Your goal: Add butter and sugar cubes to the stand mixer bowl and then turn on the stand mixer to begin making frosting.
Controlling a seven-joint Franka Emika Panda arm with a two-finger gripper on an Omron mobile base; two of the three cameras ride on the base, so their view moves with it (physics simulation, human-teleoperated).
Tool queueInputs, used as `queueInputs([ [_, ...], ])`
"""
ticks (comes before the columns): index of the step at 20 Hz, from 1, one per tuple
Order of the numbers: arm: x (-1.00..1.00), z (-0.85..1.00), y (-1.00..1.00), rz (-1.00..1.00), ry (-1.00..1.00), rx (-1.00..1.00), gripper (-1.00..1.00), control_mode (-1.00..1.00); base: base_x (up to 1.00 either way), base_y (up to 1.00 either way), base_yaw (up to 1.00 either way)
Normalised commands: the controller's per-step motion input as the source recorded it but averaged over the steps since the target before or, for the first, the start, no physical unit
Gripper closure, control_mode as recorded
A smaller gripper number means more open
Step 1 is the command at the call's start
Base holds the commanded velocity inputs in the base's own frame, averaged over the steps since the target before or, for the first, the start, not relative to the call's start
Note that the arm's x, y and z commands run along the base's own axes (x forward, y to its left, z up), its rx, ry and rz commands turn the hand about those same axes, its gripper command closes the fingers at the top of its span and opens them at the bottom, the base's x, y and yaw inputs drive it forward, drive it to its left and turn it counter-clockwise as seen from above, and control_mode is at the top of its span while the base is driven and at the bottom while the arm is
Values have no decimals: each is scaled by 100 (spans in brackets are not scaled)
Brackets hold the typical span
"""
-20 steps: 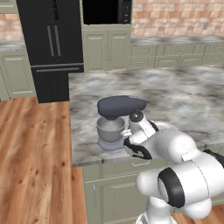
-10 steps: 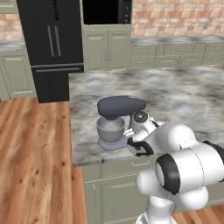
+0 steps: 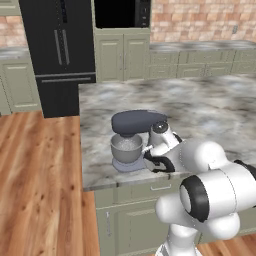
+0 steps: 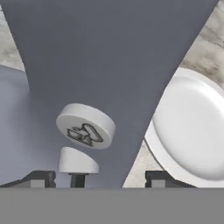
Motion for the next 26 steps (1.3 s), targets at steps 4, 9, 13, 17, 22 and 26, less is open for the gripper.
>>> queueInputs([
  [4, 3, 1, -45, -9, 2, 0, 100, -100, 0, 0, 0],
  [9, 4, 2, -51, -9, 1, 1, 100, -100, 0, 0, 0],
  [13, 5, 2, -54, -8, 1, 2, 100, -100, 0, 0, 0],
  [17, 0, 2, -59, -6, 0, 2, 100, -100, 0, 0, 0],
  [22, 0, -3, -60, -4, 0, 1, 100, -100, 0, 0, 0],
  [26, -3, -25, -43, -3, 1, 0, 100, -100, 0, 0, 0],
])
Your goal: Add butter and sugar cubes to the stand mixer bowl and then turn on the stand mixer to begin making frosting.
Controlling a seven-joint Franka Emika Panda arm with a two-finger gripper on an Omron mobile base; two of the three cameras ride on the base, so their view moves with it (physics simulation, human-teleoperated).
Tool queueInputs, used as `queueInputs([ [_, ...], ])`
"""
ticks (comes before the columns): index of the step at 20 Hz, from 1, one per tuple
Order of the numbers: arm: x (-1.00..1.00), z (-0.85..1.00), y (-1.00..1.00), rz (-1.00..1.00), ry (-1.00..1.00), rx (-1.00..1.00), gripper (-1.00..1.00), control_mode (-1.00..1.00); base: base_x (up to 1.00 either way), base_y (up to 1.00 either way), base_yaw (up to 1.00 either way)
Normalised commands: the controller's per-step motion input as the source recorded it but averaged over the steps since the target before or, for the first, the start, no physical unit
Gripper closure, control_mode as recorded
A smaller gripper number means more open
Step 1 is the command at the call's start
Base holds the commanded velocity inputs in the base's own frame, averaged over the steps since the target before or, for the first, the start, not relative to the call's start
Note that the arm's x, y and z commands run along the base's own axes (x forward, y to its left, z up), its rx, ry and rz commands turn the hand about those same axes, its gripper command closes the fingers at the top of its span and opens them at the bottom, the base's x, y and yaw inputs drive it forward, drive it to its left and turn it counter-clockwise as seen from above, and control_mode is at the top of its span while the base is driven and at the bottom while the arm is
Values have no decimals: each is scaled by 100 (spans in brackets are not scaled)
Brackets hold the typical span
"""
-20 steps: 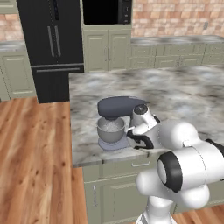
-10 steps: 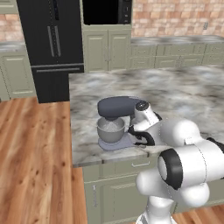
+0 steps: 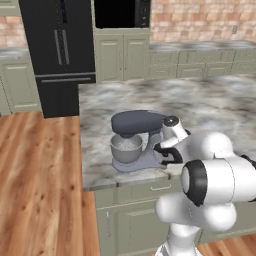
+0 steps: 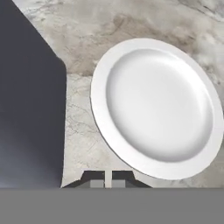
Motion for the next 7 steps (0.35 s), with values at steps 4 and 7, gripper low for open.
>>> queueInputs([
  [4, -28, -21, -20, -2, 0, 2, 100, -100, 0, 0, 0],
  [7, -83, 14, -25, 0, -1, 11, 100, -100, 0, 0, 0],
])
